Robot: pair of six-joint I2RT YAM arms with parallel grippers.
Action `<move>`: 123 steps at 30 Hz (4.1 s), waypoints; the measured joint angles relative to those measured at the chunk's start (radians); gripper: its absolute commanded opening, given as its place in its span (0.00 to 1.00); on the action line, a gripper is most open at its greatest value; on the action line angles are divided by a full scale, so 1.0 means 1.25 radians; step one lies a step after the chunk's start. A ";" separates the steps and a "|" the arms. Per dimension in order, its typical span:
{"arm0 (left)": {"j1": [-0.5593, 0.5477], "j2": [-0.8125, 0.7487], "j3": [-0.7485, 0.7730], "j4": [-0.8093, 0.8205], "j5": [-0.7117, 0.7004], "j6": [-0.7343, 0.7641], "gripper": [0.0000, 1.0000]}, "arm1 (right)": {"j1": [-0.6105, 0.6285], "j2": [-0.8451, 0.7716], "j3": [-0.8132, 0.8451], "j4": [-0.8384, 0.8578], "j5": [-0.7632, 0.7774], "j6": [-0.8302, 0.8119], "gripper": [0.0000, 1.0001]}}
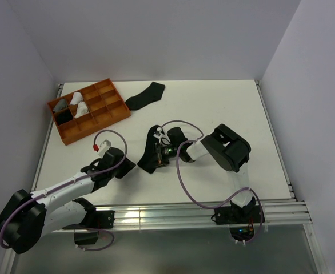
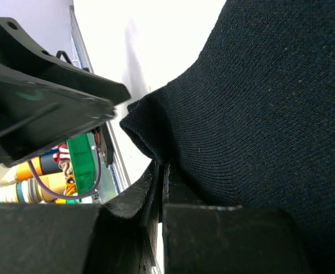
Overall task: Roll the socks
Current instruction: Roll the sock at the center of the board.
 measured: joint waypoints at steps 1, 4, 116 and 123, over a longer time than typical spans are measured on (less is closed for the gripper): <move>-0.002 0.004 -0.004 -0.001 0.002 -0.001 0.41 | 0.000 0.001 0.000 0.003 -0.002 0.001 0.00; -0.009 0.022 -0.006 0.000 0.004 -0.001 0.41 | 0.000 0.002 0.000 0.003 -0.002 0.003 0.00; -0.027 0.321 0.205 -0.015 0.046 -0.060 0.04 | 0.051 -0.246 0.015 -0.319 0.276 -0.190 0.52; -0.027 0.346 0.258 -0.092 0.046 -0.033 0.04 | 0.132 -0.317 0.012 -0.350 0.459 -0.297 0.52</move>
